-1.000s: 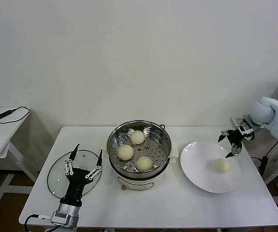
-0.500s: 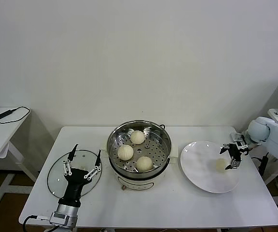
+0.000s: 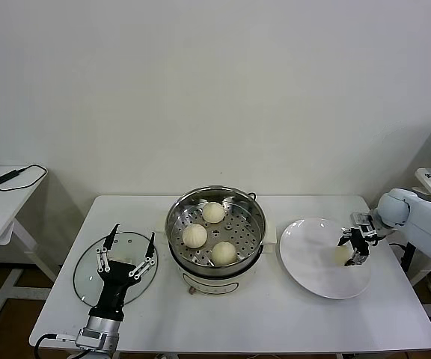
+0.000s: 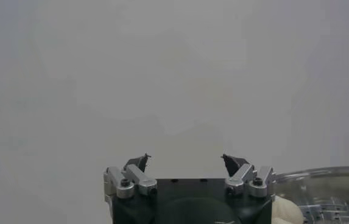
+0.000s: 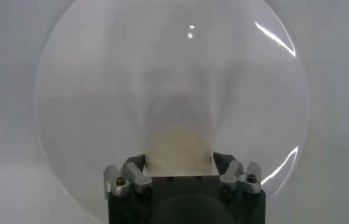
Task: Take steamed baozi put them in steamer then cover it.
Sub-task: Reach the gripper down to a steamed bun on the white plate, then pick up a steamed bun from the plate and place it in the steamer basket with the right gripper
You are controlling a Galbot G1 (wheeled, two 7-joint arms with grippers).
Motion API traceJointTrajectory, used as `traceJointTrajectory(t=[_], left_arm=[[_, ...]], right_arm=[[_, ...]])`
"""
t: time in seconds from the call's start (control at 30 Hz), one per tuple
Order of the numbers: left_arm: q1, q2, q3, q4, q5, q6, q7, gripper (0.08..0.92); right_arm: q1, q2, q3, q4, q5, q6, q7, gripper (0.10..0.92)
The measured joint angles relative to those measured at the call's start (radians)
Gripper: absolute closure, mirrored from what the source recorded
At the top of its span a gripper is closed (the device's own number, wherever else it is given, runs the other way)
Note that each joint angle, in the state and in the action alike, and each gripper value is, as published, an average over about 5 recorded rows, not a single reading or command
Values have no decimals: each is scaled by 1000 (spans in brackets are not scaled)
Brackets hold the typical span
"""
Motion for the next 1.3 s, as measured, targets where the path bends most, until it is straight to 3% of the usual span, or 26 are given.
traceJointTrajectory(t=[0.57,0.93,1.3], left_arm=[[-10,8,15,-5,0,6,-1,177],[-9,8,18,-14,0,8,-2,177],[-8,4,18,-18,1,9,-4,177]], right_arm=[[340,45,-162,146,100,-62,-175,382],[567,223,-291,266,319,-164,-209,389],[599,401,-348,288,405,-222,-179,389]])
